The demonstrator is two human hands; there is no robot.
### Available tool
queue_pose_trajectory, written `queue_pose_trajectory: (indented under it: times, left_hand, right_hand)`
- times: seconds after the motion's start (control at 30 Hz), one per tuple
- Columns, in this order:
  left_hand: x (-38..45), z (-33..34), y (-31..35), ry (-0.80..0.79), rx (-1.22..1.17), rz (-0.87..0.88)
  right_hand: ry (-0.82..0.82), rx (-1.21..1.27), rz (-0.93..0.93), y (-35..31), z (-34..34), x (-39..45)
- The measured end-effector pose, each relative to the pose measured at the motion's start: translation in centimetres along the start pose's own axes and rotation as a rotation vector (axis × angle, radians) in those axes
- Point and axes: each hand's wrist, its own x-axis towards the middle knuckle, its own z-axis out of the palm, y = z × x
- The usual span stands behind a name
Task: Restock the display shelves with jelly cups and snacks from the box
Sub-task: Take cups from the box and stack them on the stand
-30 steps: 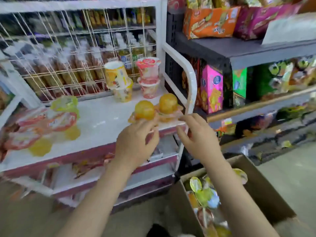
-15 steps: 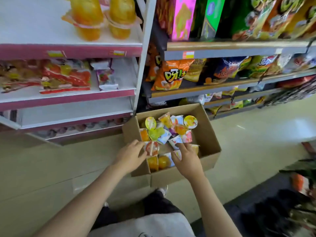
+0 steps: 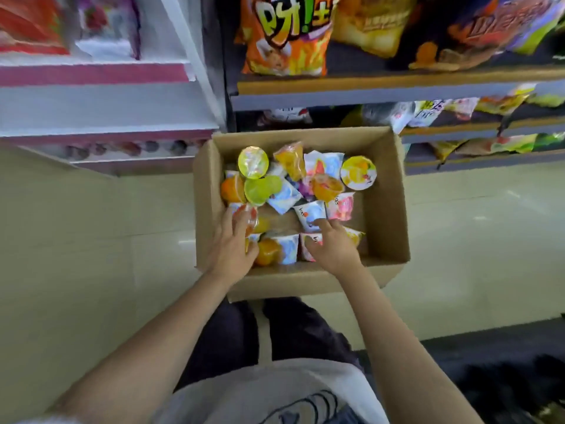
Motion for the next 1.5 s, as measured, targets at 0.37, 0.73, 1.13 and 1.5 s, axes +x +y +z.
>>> queue_pose_trajectory:
  times: [0.37,0.73,1.13,1.5]
  left_hand:
    - [1.6,8.8,-3.7,0.207,0.132,-0.219]
    - [1.2,8.8,-3.9,0.200,0.157,-0.217]
    - [1.4,8.4,-3.6,0.245,0.128,-0.192]
    - [5.1,8.6,5.3,-0.325,-0.834,-0.305]
  right_hand:
    - [-0.316,-0.115,0.020,2.8,10.4,11.8]
    - [-0.442,-0.390,0.107,1.5,13.8,14.8]
    - [0.032,-0.136,-0.152,2.8,12.0,10.3]
    - [-0.135,0.751,0.024,3.5,2.9,5.5]
